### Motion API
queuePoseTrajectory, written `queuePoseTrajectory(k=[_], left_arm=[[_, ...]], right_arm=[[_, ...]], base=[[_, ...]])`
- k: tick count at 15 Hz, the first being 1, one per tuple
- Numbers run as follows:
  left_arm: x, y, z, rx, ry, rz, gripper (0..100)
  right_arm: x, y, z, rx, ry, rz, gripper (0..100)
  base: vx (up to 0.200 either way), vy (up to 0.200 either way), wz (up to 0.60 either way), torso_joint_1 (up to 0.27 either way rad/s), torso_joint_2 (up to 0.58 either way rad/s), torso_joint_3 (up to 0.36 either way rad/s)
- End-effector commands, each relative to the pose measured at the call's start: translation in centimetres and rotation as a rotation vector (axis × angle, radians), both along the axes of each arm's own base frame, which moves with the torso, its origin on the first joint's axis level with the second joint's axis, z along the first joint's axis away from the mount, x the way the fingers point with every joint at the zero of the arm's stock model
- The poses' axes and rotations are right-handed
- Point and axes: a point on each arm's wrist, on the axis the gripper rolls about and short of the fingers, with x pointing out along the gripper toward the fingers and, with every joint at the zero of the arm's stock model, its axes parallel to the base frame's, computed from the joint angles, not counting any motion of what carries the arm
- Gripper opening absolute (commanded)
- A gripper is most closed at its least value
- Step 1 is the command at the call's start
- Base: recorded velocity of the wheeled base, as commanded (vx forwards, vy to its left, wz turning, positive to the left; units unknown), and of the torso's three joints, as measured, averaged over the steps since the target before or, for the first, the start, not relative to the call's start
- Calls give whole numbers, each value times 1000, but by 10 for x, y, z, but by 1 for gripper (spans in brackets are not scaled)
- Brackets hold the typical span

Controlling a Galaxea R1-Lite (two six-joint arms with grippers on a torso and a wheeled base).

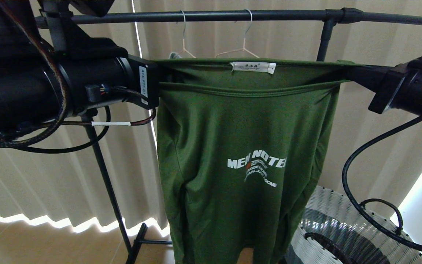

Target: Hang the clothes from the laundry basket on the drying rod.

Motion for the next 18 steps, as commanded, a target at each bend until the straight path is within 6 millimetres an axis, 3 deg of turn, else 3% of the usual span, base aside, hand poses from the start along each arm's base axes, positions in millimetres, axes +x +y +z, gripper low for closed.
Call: queuePoseTrajectory(k=[1, 9, 13, 14, 18], left_arm=[[-1, 1, 2, -5, -8, 1, 0], [1, 0, 11, -15, -35, 4, 0], [0, -2, -3, 16, 7, -4, 0], [0, -2, -5, 18, 11, -4, 0], [1, 0, -12, 37, 32, 54, 0]], right_arm=[[-1, 1, 2, 2, -6, 4, 0], [1, 1, 2, 2, -6, 6, 0], [-3, 5, -15, -18, 46, 25, 0], [-4, 6, -17, -21, 52, 32, 100], [-8, 9, -27, -28, 76, 52, 100]], base=[[0, 0, 0, 0, 0, 0], [0, 0, 0, 0, 0, 0], [0, 0, 0, 0, 0, 0], [0, 0, 0, 0, 0, 0], [0, 0, 0, 0, 0, 0]])
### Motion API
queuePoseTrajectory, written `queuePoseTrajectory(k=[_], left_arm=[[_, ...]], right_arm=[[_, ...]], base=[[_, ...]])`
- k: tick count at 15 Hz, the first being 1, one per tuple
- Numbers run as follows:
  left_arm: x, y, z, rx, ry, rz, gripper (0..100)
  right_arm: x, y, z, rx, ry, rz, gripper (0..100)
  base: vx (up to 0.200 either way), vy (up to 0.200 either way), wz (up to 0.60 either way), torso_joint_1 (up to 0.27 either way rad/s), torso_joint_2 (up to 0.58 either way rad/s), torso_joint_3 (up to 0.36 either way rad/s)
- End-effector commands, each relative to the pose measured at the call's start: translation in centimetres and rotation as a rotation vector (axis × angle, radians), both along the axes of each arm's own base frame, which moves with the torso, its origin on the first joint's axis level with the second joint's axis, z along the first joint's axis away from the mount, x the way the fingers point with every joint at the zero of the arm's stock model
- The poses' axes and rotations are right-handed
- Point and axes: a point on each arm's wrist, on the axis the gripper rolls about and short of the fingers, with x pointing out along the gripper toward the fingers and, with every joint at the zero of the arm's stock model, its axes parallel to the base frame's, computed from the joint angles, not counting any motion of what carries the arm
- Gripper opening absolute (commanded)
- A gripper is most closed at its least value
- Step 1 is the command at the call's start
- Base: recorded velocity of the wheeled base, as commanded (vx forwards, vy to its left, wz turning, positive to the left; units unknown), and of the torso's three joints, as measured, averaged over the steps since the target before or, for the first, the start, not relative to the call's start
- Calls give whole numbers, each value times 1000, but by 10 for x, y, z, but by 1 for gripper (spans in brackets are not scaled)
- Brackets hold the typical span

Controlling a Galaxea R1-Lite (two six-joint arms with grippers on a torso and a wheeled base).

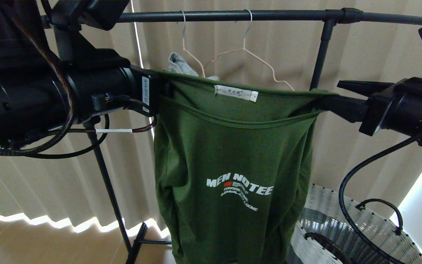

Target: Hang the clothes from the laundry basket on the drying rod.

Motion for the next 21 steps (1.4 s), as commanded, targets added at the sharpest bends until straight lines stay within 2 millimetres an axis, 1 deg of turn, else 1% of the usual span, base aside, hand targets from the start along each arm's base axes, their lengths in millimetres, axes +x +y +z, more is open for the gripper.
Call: queuePoseTrajectory(k=[1, 2, 3, 6, 7, 8, 9, 10, 11, 12, 13, 17, 18, 20, 21], left_arm=[[2, 2, -7, 18, 17, 31, 0], [4, 5, -14, 41, 26, 85, 0], [5, 6, -17, 49, 33, 106, 0], [9, 11, -20, 57, 44, 134, 0], [9, 12, -28, 74, 64, 138, 0], [9, 15, -32, 83, 74, 147, 0], [9, 15, -32, 84, 75, 150, 0], [9, 18, -34, 88, 78, 176, 0], [9, 18, -34, 90, 79, 179, 0], [6, 21, -50, 125, 122, 190, 0], [3, 22, -53, 130, 129, 190, 0], [4, 23, -50, 121, 120, 193, 0], [0, 32, -44, 107, 104, 215, 0], [-5, 43, -36, 86, 80, 248, 0], [-10, 52, -30, 69, 62, 268, 0]], right_arm=[[-10, 4, -6, 1, 16, 39, 100], [-25, 9, -11, -1, 22, 101, 100], [-34, 9, -15, -4, 29, 133, 100], [-40, 7, -19, -5, 38, 145, 100], [-43, 5, -24, -9, 48, 148, 100], [-46, 3, -28, -12, 55, 154, 100], [-47, 3, -28, -13, 54, 156, 100], [-49, 2, -35, -18, 58, 160, 100], [-49, 2, -35, -19, 60, 162, 100], [-49, 2, -36, -16, 54, 162, 100], [-48, 2, -37, -19, 60, 160, 100], [-47, 0, -44, -37, 80, 136, 100], [-44, -10, -48, -58, 88, 73, 100], [-36, -28, -49, -118, 60, -35, 100], [-32, -41, -53, -184, 40, -104, 100]], base=[[0, 0, 0, 0, 0, 0], [0, 0, 0, 0, 0, 0], [0, 0, 0, 0, 0, 0], [0, 0, 0, 0, 0, 0], [0, 0, 0, 0, 0, 0], [0, 0, 0, 0, 0, 0], [0, 0, 0, 0, 0, 0], [0, 0, 0, 0, 0, 0], [0, 0, 0, 0, 0, 0], [0, 0, 0, 0, 0, 0], [0, 0, 0, 0, 0, 0], [0, 0, 0, 0, 0, 0], [0, 0, 0, 0, 0, 0], [0, 0, 0, 0, 0, 0], [0, 0, 0, 0, 0, 0]])
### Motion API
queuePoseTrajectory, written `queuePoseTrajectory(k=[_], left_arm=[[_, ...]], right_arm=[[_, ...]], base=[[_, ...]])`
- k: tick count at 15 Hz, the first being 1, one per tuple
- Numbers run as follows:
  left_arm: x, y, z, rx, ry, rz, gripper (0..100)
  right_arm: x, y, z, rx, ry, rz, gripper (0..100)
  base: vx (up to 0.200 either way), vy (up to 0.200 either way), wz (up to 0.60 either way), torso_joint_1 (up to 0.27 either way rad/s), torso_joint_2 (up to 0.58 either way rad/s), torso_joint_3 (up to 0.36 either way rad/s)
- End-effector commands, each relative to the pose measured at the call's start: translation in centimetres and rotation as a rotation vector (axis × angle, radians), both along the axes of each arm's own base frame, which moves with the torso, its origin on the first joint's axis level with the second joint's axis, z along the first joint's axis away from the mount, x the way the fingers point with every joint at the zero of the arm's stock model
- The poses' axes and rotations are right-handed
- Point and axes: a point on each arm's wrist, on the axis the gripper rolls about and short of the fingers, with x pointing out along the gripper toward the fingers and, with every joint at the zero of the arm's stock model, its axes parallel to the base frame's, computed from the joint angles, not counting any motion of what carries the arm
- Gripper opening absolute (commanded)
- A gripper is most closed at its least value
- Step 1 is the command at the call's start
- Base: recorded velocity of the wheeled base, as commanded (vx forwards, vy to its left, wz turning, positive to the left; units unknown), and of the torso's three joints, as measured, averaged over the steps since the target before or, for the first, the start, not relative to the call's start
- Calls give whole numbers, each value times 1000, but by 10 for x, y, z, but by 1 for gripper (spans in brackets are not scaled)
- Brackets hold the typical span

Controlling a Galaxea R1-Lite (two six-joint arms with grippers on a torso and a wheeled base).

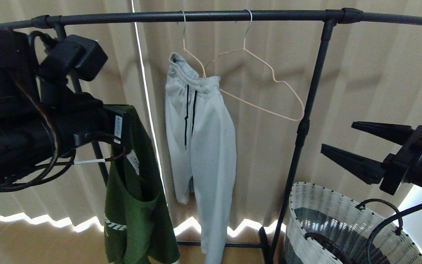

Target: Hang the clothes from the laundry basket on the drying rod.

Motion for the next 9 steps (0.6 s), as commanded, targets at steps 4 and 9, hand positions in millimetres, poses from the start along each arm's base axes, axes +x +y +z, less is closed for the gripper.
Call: queuePoseTrajectory(k=[4, 9], left_arm=[[-33, 39, 12, -46, -70, 80, 0], [-41, 62, 13, -68, -85, 103, 0]], right_arm=[[0, -39, -18, -190, -50, -230, 100], [-1, -54, -33, -214, -72, -315, 100]], base=[[0, 0, 0, 0, 0, 0], [0, 0, 0, 0, 0, 0]])
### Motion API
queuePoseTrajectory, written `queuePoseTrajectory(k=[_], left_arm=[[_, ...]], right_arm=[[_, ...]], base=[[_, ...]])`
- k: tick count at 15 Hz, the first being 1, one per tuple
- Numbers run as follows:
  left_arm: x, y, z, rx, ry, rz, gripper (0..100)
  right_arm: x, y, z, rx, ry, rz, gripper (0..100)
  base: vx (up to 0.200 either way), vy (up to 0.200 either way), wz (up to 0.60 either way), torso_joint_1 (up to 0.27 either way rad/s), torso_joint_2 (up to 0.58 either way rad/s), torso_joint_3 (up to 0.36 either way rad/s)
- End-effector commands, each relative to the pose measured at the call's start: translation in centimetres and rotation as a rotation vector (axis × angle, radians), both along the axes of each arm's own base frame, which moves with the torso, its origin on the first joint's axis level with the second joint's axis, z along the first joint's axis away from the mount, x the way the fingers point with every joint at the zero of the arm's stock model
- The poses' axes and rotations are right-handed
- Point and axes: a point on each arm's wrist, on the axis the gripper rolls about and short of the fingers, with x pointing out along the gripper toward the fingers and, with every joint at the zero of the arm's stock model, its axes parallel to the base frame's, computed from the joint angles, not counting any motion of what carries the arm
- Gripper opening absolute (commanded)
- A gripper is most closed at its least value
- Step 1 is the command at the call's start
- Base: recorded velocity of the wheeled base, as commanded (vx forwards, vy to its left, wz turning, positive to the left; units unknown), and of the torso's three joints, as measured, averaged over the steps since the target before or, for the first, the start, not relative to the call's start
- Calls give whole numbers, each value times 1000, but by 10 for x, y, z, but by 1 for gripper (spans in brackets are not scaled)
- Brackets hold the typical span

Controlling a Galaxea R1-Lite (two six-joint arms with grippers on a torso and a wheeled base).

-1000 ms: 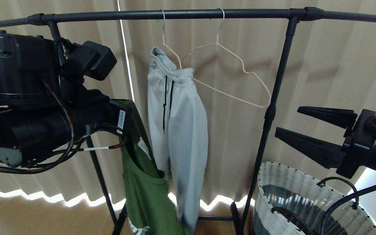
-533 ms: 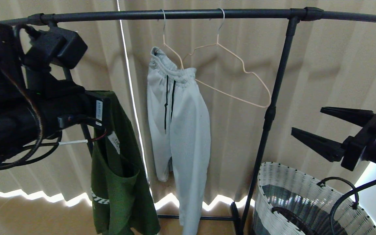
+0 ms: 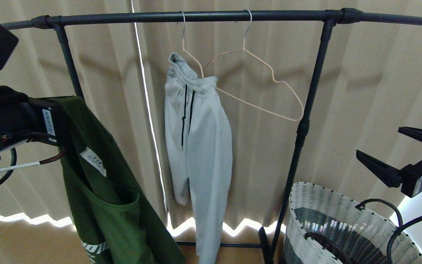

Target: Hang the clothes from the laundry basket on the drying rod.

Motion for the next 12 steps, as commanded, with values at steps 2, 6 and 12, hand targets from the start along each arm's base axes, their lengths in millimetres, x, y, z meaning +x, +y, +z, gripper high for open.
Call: queuePoseTrajectory(k=[2, 6, 12], left_arm=[[-4, 9, -1, -4, -4, 21, 0], [-5, 9, -5, 1, 9, 15, 0], [-6, 9, -8, 12, 14, 12, 0]], right_arm=[[1, -11, -5, -6, 14, -66, 100], [0, -17, -11, -15, 33, -108, 100], [-1, -21, -17, -81, 47, -117, 100]], base=[[0, 0, 0, 0, 0, 0], [0, 0, 0, 0, 0, 0], [0, 0, 0, 0, 0, 0]])
